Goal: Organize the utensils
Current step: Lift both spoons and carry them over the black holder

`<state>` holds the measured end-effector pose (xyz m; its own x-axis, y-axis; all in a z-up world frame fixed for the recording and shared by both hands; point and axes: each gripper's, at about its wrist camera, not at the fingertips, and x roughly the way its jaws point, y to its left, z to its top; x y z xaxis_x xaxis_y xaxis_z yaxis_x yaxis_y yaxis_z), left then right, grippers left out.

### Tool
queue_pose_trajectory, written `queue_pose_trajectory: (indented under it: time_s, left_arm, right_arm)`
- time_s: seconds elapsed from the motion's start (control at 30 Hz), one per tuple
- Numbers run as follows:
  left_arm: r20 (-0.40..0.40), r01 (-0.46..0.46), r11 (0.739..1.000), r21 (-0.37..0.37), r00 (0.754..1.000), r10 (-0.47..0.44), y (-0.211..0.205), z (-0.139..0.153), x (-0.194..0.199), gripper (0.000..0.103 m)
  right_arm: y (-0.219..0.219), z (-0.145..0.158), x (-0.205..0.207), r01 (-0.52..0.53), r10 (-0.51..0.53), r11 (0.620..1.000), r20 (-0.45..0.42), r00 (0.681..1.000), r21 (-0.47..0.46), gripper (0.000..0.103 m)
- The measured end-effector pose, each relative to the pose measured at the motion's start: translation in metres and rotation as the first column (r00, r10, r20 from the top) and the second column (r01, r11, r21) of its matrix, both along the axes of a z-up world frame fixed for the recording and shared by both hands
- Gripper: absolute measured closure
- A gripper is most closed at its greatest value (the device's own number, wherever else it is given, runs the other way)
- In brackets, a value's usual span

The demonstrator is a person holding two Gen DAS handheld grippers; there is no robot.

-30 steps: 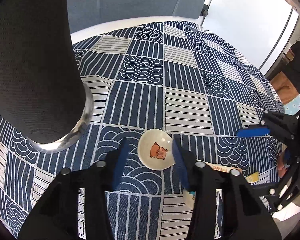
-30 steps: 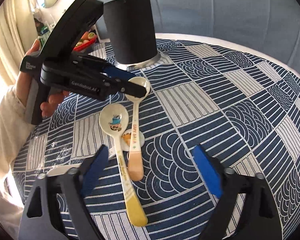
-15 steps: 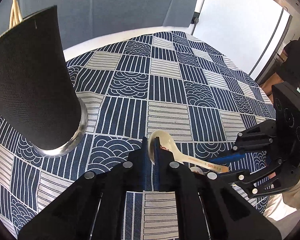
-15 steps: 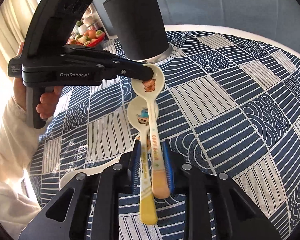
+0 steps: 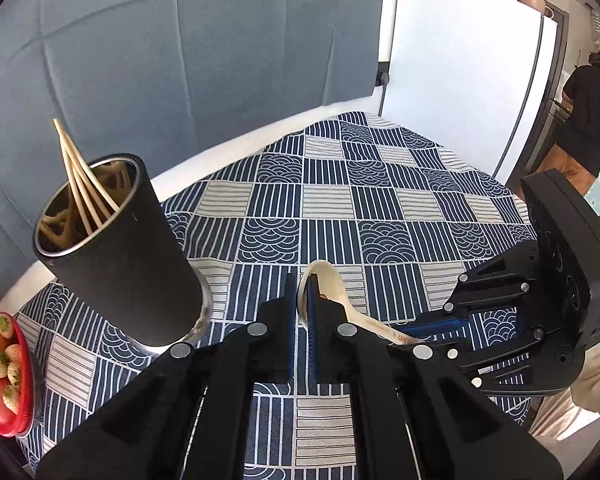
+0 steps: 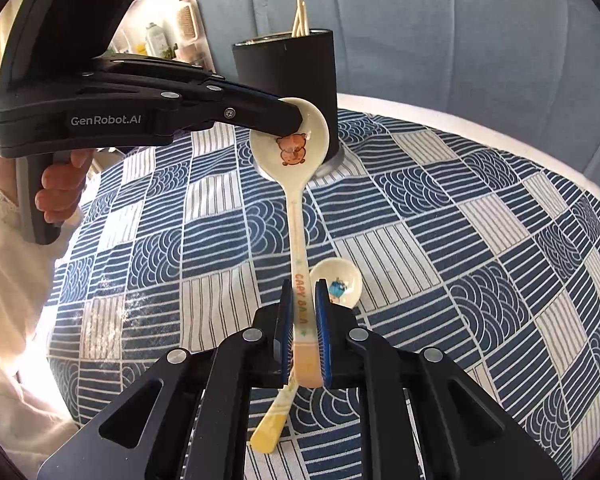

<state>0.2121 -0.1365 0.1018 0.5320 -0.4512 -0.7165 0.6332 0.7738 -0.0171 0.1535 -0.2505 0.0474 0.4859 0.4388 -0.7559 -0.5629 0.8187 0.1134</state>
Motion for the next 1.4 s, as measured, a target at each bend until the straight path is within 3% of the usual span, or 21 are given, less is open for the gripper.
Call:
queue_pose_trajectory:
  time_s: [0.43,0.7,1.0,1.17,1.4]
  left_arm:
    - [0.107,-0.122,0.991,-0.054,0.986,0.127,0.059,0.063,-0.005,0.098]
    - [0.193,-0.181,0.981,-0.071,0.962,0.191,0.092,0.108,-0.014,0.097]
    - [0.284,-0.231,0.968,-0.099,0.926,0.250,0.113,0.133,-0.013,0.096]
    - [0.318,-0.268,0.961,-0.062,0.908,0.274,0.115,0.148,0.007,0.096]
    - [0.345,-0.315,0.949,0.026,0.893,0.288,0.109,0.150,0.046,0.096]
  right_arm:
    - [0.051,0.061,0.016,-0.078,0.080,0.997,0.127,0.989,-0.023,0.093]
    - [0.083,0.100,0.026,-0.134,0.130,0.991,0.221,0.967,0.005,0.092]
    - [0.108,0.116,0.046,-0.168,0.148,0.985,0.291,0.945,0.046,0.092]
    - [0.121,0.129,0.072,-0.171,0.150,0.984,0.322,0.935,0.039,0.092]
    - [0.129,0.128,0.124,-0.138,0.107,0.986,0.287,0.952,0.092,0.091]
